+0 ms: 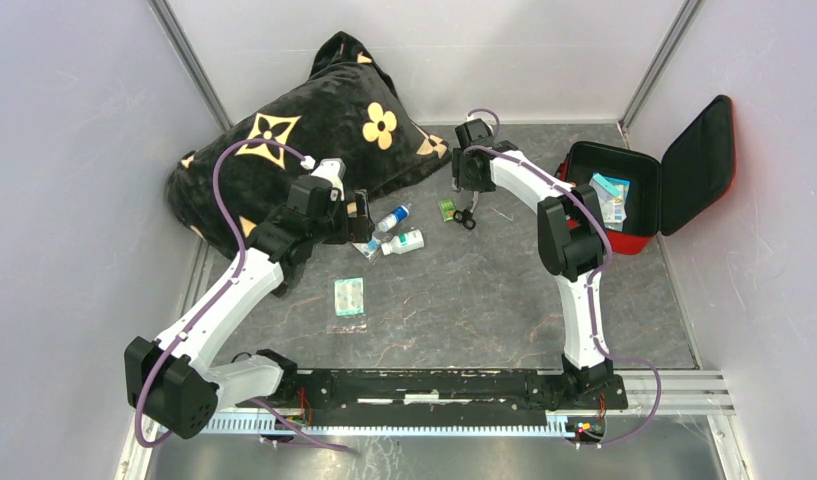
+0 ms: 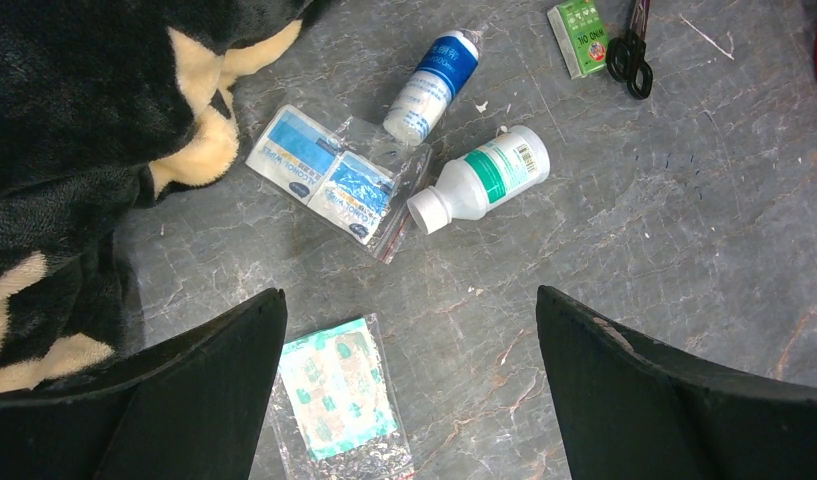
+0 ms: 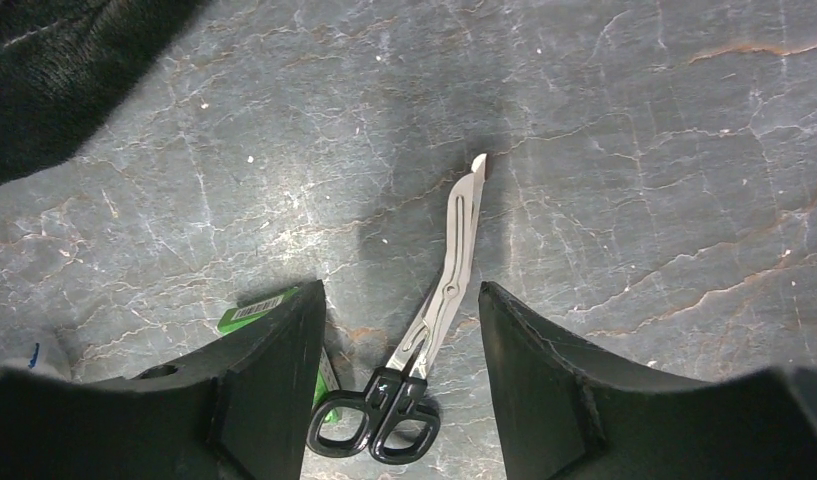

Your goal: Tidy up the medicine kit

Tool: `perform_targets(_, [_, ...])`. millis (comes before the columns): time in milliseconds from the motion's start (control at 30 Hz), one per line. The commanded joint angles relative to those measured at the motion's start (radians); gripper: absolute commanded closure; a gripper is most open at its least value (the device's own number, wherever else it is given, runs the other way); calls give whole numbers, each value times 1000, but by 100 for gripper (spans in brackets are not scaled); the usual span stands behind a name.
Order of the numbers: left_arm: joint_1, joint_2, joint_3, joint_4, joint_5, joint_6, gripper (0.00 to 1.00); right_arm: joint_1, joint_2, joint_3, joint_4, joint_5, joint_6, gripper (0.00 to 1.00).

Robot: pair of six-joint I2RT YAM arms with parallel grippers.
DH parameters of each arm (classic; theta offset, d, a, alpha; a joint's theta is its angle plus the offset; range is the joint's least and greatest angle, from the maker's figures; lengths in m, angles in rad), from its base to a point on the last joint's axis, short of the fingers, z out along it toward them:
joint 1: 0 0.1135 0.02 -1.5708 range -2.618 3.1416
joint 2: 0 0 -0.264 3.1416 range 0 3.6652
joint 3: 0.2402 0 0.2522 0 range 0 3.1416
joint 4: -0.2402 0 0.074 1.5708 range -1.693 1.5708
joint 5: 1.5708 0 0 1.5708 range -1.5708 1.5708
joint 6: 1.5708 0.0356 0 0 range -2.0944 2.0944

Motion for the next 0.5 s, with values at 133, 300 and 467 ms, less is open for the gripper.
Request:
perform_targets(133, [2,-24,-4,2,18,31,0,-1,23,13,-46,46,15,38])
perform_targets(300, [1,-23,-5,3,18,29,0,0,28,-7,-49,36,24,38])
perform_targets(467, [2,-20,-5,3,21,29,0,5,36,-25,-55,27,23,39])
